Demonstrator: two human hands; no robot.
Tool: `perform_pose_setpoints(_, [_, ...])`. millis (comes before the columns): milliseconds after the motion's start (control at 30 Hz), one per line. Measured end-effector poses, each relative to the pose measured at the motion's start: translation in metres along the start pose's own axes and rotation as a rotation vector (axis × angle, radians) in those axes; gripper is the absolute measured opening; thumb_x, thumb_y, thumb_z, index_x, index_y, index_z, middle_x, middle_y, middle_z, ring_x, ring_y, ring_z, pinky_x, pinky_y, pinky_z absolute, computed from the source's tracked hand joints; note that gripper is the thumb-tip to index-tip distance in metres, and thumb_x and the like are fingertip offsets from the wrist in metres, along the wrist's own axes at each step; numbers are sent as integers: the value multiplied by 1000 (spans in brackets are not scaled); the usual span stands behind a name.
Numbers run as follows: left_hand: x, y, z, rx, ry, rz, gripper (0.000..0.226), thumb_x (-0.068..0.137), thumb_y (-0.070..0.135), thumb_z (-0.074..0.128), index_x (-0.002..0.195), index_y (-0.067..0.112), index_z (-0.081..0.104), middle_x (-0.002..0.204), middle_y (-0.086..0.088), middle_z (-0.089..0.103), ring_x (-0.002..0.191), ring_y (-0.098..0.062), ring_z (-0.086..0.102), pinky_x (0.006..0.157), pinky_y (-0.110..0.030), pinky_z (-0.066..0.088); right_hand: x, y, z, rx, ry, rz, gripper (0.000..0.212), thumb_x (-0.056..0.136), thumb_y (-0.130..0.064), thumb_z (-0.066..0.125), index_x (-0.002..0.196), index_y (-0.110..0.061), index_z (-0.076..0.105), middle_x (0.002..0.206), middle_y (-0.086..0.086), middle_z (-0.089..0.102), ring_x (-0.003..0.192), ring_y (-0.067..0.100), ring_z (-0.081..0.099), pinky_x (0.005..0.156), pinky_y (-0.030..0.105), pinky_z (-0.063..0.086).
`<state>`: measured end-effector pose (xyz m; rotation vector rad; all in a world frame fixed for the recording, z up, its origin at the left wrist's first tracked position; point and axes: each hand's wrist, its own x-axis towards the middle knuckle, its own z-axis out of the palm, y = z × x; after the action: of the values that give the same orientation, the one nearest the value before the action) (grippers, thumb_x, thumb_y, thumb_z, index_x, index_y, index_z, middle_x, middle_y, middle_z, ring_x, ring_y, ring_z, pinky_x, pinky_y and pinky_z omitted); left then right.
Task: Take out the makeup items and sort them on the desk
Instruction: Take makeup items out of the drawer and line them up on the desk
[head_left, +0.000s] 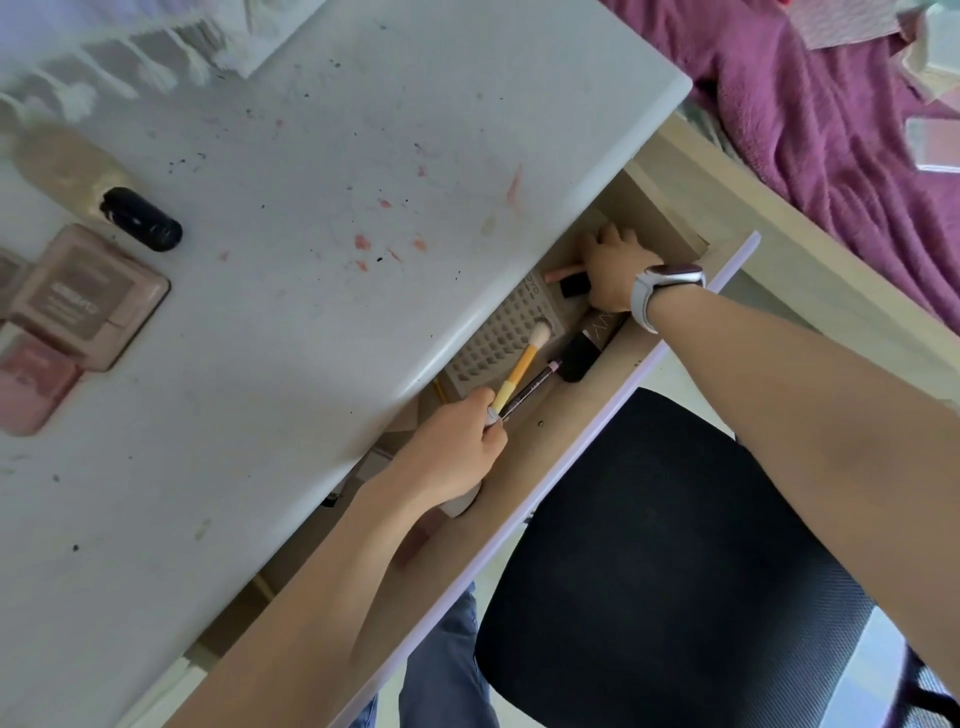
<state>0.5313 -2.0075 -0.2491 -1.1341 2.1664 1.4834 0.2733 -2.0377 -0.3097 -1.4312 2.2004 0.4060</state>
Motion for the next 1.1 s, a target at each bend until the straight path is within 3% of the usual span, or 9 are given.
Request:
perform_pose_setpoints(67, [-3,-2,-1,-26,-31,-1,14,97,20,38,94,9,45,75,-1,56,56,-11,50,50,-21,40,-2,-2,3,-68,71,-12,47,84,-22,55,127,-10,39,131,18,39,118,37,38,83,46,38])
perform_pose_setpoints(167, [-5,-7,-3,-6,-48,11,12,97,17,37,98,10,47,85,2,62,52,-1,48,47,-10,34,-3,-3,6,-142,93,-30,43,87,-18,51,128,-10,39,129,18,41,117,36,39,84,46,38])
perform_pose_setpoints(267, [-8,-9,-6,-63,-53,-2,18,97,15,38,112,13,47,80,11,56,59,-1,49,52,-12,34,-7,-5,8,-152,88,-41,41,89,-10,46,129,-6,38,129,20,41,117,38,40,85,49,40])
perform_pose_setpoints(400, [-17,-5,-11,-163,-38,8,20,96,9,37,111,16,48,79,10,52,64,-9,50,68,-34,49,-24,-9,0,-146,143,-46,34,90,-6,39,124,-5,40,123,18,51,114,34,46,87,47,37])
perform_pose_setpoints(567, [-41,2,-18,-304,36,48,16,96,13,39,98,22,52,63,10,47,47,-6,36,46,-17,32,-74,-20,-19,-199,124,-64,26,86,-6,46,112,-6,42,110,15,58,106,32,51,99,48,30])
perform_pose_setpoints(667, [-64,4,-23,-474,113,51,19,97,22,42,104,8,53,54,6,40,48,-16,30,45,-25,26,-111,-32,-32,-206,6,-138,15,90,-12,45,104,-10,42,105,11,59,99,30,52,91,43,33])
perform_pose_setpoints(800, [-110,1,-39,-774,201,7,18,97,20,42,101,5,52,54,1,38,43,-15,33,44,-26,32,-159,-57,-48,351,-181,-145,5,95,-16,43,98,-13,40,91,2,55,77,23,52,65,33,39])
perform_pose_setpoints(967, [-172,-31,-63,-1333,393,-157,12,97,8,42,91,5,52,66,-6,48,50,-15,46,47,-24,43,-207,-131,-49,913,-218,-291,24,97,-16,43,120,-23,42,85,-23,53,67,12,54,64,22,43])
perform_pose_setpoints(1100, [-208,-72,-72,-1503,635,-352,6,96,9,46,91,6,48,64,-6,46,52,-16,44,48,-26,41,-227,-219,-35,1148,-287,-296,16,95,-16,45,111,-16,46,90,-20,57,59,10,54,59,24,45])
